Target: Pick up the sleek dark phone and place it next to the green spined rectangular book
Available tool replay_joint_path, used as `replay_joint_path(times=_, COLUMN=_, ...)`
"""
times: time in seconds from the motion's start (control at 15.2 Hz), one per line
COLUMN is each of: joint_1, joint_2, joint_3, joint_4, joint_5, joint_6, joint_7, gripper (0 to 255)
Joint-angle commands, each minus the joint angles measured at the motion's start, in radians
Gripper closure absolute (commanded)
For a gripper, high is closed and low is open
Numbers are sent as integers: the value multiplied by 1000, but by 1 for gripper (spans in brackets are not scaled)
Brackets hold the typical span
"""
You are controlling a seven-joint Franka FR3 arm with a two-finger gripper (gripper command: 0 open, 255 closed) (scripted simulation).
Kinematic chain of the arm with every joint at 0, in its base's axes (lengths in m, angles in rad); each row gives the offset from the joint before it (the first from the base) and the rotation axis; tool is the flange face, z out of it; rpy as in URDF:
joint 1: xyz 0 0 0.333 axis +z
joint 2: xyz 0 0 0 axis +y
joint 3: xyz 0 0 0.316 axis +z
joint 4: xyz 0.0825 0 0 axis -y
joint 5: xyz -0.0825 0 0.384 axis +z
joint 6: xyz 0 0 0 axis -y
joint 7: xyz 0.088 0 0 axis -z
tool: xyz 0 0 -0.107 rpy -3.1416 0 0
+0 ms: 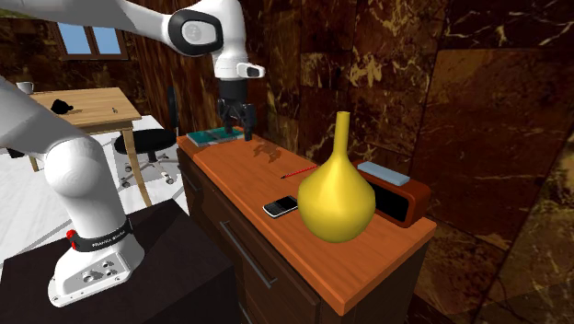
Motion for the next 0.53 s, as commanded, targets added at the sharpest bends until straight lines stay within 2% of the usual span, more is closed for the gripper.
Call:
replay_joint_path(times=0.0, joint_1=-6, joint_2=55, joint_3=-37, joint_4=3, joint_5=-4, joint_6=46, joint_7=-34, gripper=0)
replay_joint_path(times=0.46, joint_1=-19, joint_2=272, joint_3=-169, joint_4=57, joint_5=24, joint_6=181, joint_7=-177, gripper=0)
